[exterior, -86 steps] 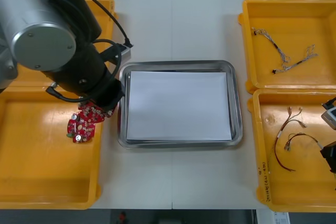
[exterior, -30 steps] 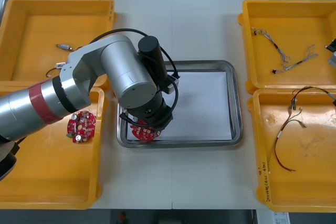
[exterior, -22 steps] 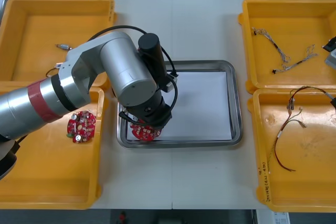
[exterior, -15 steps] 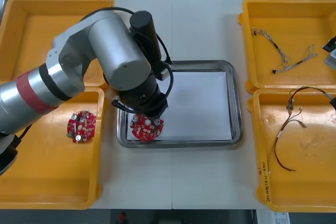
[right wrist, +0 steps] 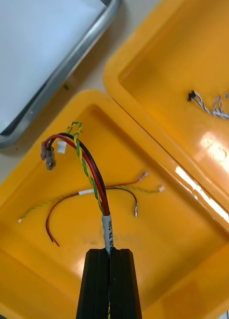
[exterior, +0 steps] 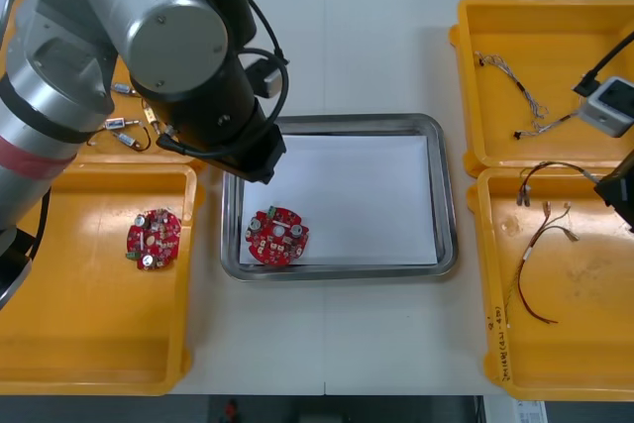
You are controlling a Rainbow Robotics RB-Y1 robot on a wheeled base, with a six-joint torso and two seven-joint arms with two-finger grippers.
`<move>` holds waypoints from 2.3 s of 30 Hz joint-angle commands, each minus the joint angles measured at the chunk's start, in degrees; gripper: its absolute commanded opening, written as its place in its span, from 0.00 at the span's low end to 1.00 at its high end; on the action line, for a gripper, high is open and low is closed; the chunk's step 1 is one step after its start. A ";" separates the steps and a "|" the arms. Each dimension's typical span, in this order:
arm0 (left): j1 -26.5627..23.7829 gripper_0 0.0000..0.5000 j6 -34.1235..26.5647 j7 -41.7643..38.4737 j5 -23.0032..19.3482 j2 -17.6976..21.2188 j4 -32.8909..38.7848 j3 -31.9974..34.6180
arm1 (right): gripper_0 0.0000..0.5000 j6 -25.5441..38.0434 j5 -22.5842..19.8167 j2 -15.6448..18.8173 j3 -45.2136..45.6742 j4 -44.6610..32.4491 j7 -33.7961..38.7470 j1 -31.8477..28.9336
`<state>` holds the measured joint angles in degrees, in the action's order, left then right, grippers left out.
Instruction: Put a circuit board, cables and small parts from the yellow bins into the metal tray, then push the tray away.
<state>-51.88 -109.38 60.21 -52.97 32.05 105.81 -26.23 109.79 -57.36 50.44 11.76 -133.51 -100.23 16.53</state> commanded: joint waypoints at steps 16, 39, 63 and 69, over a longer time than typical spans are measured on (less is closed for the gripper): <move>0.03 1.00 -0.62 -5.28 -3.63 7.67 4.06 15.94 | 0.00 0.21 4.36 -6.14 -24.59 6.16 -0.14 23.20; 5.39 1.00 -0.62 -0.36 -2.31 16.11 -4.73 20.69 | 0.00 -4.50 13.24 -19.15 -45.51 16.97 -4.10 36.47; 5.48 1.00 7.69 12.48 5.60 16.64 -19.32 21.48 | 0.00 -15.22 15.53 -16.42 -60.71 22.77 -16.49 36.56; 5.48 1.00 10.15 13.53 8.14 15.49 -19.94 20.87 | 0.00 -18.38 17.90 -15.81 -63.79 23.48 -16.58 35.06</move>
<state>-46.84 -100.57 70.95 -46.57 46.27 85.72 -6.43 92.41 -40.35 33.44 -50.88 -110.19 -114.92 50.85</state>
